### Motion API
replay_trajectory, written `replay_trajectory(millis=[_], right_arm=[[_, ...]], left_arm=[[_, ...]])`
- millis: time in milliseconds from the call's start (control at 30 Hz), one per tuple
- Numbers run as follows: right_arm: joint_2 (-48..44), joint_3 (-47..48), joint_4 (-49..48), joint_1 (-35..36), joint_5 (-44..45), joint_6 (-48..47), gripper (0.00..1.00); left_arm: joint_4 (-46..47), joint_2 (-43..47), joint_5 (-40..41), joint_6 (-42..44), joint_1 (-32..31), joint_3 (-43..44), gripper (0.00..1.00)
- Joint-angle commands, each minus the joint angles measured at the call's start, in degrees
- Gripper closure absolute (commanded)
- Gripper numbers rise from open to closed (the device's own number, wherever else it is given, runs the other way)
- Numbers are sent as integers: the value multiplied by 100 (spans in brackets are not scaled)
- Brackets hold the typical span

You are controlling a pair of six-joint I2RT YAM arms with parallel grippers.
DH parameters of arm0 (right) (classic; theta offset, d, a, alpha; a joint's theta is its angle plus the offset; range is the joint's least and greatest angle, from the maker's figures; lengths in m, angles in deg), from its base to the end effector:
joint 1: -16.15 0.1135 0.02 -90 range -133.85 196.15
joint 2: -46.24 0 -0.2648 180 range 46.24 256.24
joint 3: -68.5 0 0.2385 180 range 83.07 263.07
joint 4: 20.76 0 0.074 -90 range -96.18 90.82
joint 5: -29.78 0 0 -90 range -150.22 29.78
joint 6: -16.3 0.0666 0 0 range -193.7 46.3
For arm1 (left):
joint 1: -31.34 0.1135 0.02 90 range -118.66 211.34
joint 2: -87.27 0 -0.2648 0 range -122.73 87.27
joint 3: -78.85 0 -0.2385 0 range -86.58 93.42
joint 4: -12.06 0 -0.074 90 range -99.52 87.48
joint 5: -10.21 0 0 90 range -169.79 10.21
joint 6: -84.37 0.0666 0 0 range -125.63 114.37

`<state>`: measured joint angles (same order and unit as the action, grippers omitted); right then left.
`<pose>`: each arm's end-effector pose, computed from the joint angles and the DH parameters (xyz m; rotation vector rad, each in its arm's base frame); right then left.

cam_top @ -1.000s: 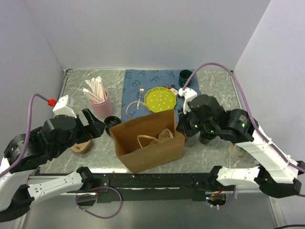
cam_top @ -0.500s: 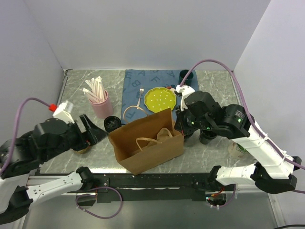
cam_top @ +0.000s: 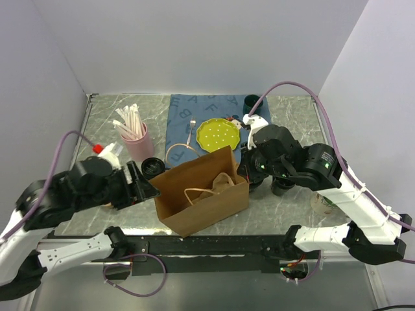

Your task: Pack the takeout coffee

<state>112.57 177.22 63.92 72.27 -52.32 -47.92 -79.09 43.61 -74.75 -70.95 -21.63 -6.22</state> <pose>0.1154 0.1554 0.4226 -0.5499 2.3043 0.5628 0.0561 -0.0646 0.3924 -0.3153 2.4427 -0.9329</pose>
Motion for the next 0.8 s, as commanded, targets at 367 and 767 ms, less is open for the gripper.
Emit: replay_trajectory(millis=[367, 767], right_arm=[[18, 312, -324, -100, -86, -29, 100], [644, 1851, 521, -233, -597, 85, 100]], left_arm=[[-226, -1222, -143, 406, -12, 1407, 99], [-217, -819, -276, -139, -12, 840, 95]])
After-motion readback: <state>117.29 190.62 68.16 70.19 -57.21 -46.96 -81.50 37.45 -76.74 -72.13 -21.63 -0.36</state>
